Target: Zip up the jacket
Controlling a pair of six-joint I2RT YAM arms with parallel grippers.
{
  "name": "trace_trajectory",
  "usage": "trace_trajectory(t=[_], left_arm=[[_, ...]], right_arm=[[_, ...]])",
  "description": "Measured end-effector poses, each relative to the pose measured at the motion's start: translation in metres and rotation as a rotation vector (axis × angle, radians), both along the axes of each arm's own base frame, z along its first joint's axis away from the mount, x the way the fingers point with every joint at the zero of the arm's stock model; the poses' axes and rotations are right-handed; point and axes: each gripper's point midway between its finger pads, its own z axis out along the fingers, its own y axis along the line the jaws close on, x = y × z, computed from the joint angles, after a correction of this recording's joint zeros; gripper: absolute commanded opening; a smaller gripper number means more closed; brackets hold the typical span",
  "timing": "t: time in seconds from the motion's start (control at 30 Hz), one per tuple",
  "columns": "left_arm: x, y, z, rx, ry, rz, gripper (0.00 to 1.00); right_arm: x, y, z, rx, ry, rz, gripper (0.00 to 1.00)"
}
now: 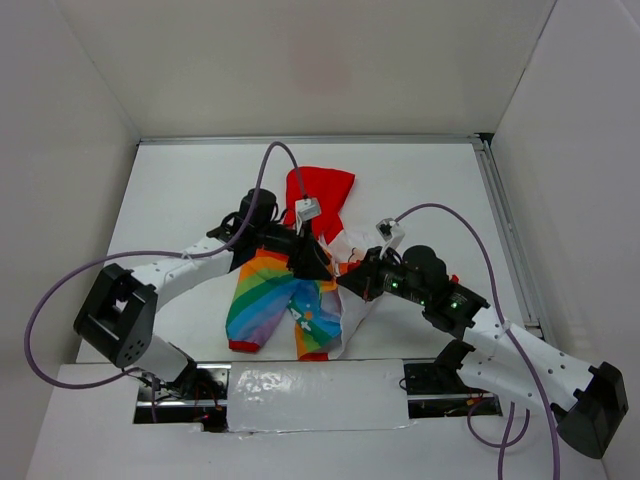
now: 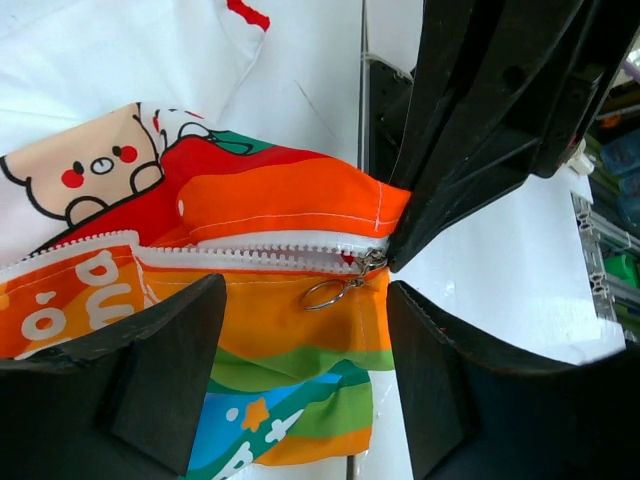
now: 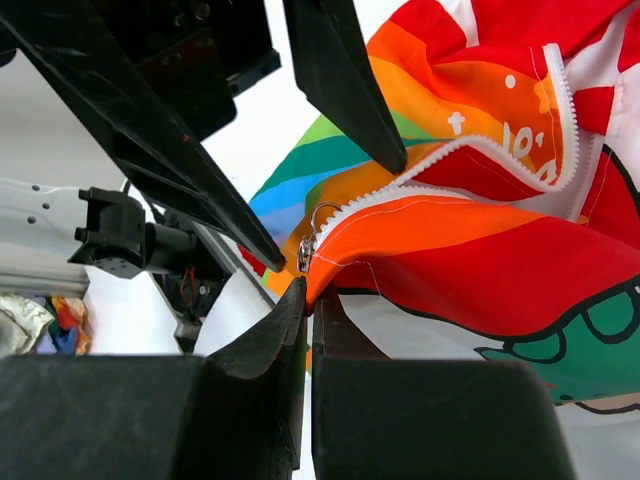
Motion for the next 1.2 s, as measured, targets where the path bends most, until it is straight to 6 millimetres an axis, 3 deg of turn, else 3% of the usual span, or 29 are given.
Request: trace_trajectory(t=[0.2, 0.23, 0.3, 0.5, 0.53, 0.6, 0.63, 0.7, 0.97, 1.2], left_arm=[[-0.007, -0.004, -0.001, -0.029, -0.028, -0.062, 0.65], [-0.008, -0.005, -0.001, -0.035, -0.034, -0.068, 0.54], [-0.010, -0.005, -0.002, -0.038, -0.035, -0.075, 0.46], [-0.013, -0.008, -0.002, -0.046, -0.059, -0.097, 0.44], [-0.015, -0.008, -0.003, -0.045, -0.058, -0.099, 0.32], [-0.016, -0.008, -0.006, -0.039, -0.054, -0.097, 0.20], [-0.016, -0.009, -0.007, -0.035, -0.055, -0.094, 0.09], [-0.015, -0.010, -0.008, -0.029, -0.061, -0.084, 0.00], [0.002, -0.013, -0.011, 0.032, -0.056, 0.034, 0.00], [0.054, -0.009, 0.003, 0.118, -0.027, 0.228, 0.00]], right_arm=[[0.000, 0.000, 0.000, 0.004, 0.005, -0.001, 0.00], [0.000, 0.000, 0.000, 0.005, 0.007, -0.002, 0.00], [0.000, 0.000, 0.000, 0.006, 0.010, 0.000, 0.00], [0.004, -0.003, 0.000, 0.013, 0.020, -0.018, 0.00], [0.005, -0.004, 0.000, 0.014, 0.021, -0.024, 0.00], [0.007, -0.005, 0.001, 0.016, 0.021, -0.031, 0.00], [0.008, -0.006, 0.001, 0.017, 0.020, -0.034, 0.00], [0.009, -0.008, 0.002, 0.018, 0.020, -0.039, 0.00], [0.008, -0.008, -0.006, -0.006, 0.037, -0.027, 0.00], [0.007, -0.010, 0.001, -0.002, -0.006, -0.015, 0.00]])
